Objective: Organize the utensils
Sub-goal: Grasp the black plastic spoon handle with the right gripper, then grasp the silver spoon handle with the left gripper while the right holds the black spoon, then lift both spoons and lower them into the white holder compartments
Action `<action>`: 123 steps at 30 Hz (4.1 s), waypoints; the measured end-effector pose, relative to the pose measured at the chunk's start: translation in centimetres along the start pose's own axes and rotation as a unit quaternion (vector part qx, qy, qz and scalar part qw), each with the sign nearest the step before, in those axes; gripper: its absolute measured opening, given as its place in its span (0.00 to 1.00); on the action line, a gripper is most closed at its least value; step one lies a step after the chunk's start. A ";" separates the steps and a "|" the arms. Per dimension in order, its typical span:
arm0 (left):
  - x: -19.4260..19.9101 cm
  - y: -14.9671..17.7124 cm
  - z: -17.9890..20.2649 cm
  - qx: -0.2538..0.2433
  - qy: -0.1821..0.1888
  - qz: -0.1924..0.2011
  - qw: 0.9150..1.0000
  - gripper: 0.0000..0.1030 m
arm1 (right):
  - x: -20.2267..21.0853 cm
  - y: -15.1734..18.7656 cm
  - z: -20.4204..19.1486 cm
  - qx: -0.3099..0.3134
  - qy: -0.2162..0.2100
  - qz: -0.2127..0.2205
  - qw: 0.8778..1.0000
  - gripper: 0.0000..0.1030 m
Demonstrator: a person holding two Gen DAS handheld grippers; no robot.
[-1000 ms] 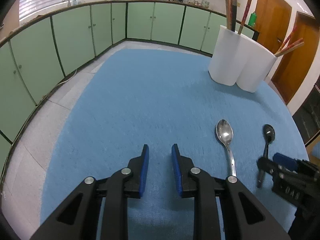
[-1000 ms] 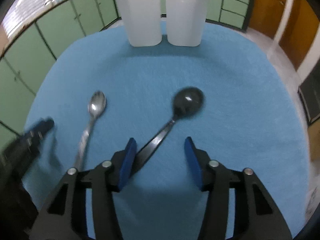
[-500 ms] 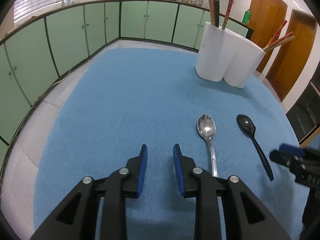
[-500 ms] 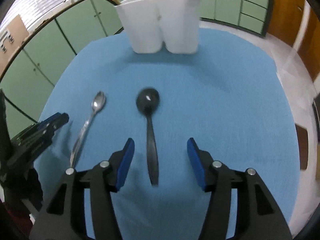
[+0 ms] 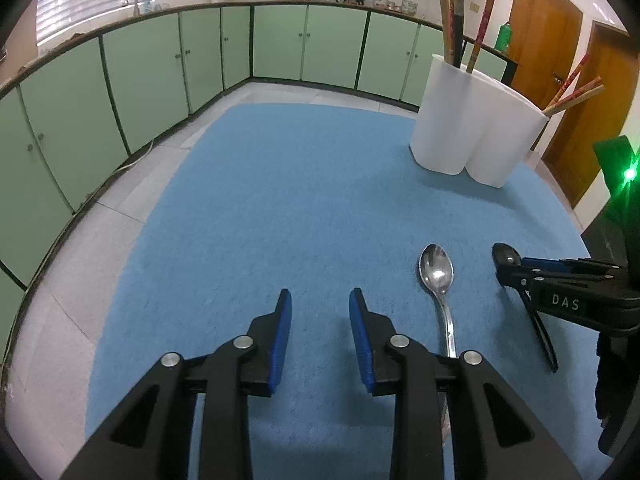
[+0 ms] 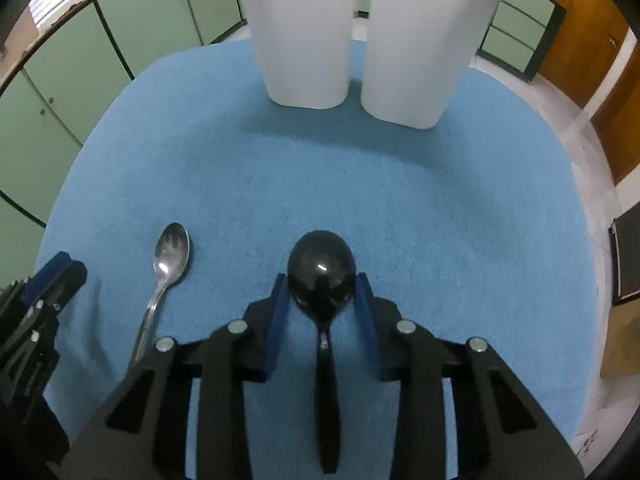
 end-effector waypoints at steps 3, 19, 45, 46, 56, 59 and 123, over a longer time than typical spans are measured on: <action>-0.4 0.0 0.5 -0.004 0.007 -0.004 1.000 0.29 | 0.6 0.5 0.8 -0.009 -0.019 0.016 1.000 0.30; -5.4 -1.6 8.0 -0.049 0.043 -0.037 0.997 0.36 | 3.5 3.0 7.6 -0.070 -0.047 0.069 0.994 0.31; -1.2 -0.5 6.6 -0.058 0.139 0.048 0.987 0.00 | 3.3 4.2 7.9 -0.078 -0.074 0.088 0.990 0.31; -1.0 -0.4 6.6 -0.058 0.140 0.049 0.987 0.00 | 3.2 4.2 7.8 -0.078 -0.076 0.088 0.990 0.31; -3.0 -0.8 7.2 -0.074 0.086 -0.007 0.993 0.18 | 2.1 4.4 7.7 -0.073 -0.074 0.070 0.992 0.31; -3.0 -1.4 7.8 -0.078 0.073 -0.003 0.994 0.36 | 1.7 4.4 7.8 -0.075 -0.073 0.064 0.992 0.31; 0.3 -24.2 13.5 -0.017 0.274 0.333 0.902 0.28 | 9.5 -22.7 20.9 -0.115 -0.299 0.365 0.874 0.31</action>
Point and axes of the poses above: each gripper's, at about its wrist camera, not at the fingertips, and x roughly against the way its jaws point, z to its right, y to its underside, the point moved 4 cm from there along -x, roughly the way its jaws point, and after that the axes turned 12 degrees about y, right-handed, at the moved point
